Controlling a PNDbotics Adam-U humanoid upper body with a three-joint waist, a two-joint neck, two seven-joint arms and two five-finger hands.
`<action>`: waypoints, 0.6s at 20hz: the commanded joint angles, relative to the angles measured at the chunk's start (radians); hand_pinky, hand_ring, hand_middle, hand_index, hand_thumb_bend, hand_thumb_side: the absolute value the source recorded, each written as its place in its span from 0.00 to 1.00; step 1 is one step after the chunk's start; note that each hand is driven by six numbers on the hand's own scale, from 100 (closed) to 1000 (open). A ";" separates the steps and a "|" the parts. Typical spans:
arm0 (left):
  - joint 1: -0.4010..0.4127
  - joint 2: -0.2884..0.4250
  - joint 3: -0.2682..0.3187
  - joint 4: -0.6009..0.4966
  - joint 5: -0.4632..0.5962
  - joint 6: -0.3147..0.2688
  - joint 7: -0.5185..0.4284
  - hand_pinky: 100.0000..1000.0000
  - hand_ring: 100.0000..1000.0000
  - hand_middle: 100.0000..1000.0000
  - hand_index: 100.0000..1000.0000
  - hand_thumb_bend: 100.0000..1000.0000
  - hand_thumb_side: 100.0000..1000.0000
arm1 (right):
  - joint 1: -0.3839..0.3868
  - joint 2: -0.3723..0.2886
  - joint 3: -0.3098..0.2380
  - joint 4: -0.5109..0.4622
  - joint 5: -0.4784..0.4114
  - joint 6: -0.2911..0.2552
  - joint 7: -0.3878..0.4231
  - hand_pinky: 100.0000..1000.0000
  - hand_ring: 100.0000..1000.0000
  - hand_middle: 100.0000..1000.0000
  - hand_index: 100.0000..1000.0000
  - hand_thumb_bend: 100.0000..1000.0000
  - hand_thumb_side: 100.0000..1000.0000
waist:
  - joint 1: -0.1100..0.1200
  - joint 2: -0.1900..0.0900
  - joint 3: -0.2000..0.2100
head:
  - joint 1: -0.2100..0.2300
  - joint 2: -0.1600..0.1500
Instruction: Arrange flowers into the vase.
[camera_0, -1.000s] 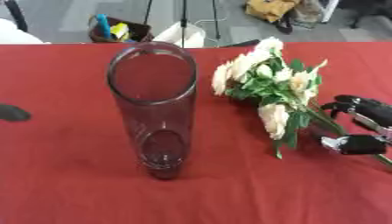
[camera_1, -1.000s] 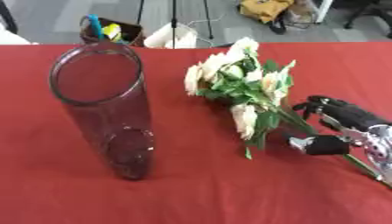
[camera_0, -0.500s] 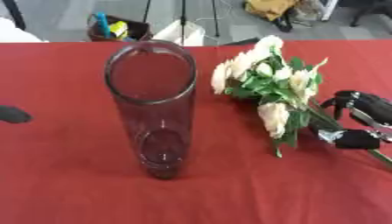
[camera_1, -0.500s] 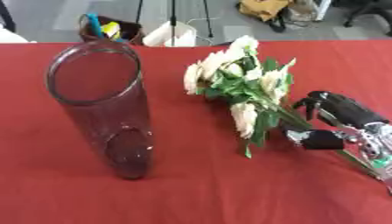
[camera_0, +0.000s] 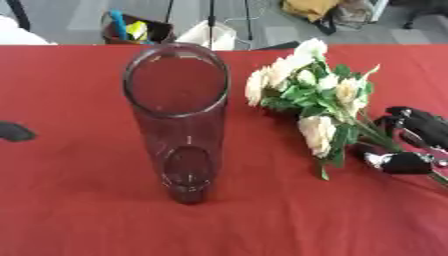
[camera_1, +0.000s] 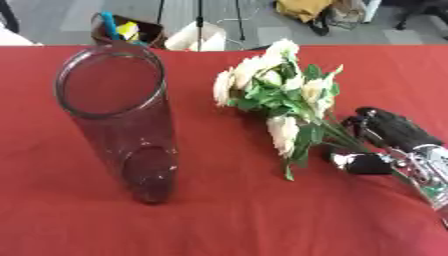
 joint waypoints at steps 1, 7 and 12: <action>-0.010 0.003 -0.009 -0.016 -0.006 0.000 -0.005 0.47 0.44 0.66 0.75 0.00 0.99 | 0.000 -0.018 -0.003 -0.023 -0.026 0.001 0.013 0.61 0.88 0.32 0.63 0.12 0.64 | -0.001 -0.015 -0.001 | -0.002 -0.008; -0.008 0.002 -0.011 -0.016 -0.010 0.005 -0.010 0.46 0.44 0.66 0.75 0.00 0.99 | -0.006 -0.022 -0.006 -0.038 -0.067 0.022 -0.022 0.50 0.85 0.25 0.54 0.05 0.63 | -0.001 -0.013 -0.006 | -0.004 -0.008; -0.008 0.002 -0.012 -0.016 -0.015 0.007 -0.018 0.46 0.43 0.65 0.74 0.00 0.99 | -0.007 -0.024 -0.006 -0.043 -0.086 0.023 -0.041 0.62 0.83 0.24 0.55 0.04 0.52 | -0.001 -0.010 -0.008 | -0.004 -0.007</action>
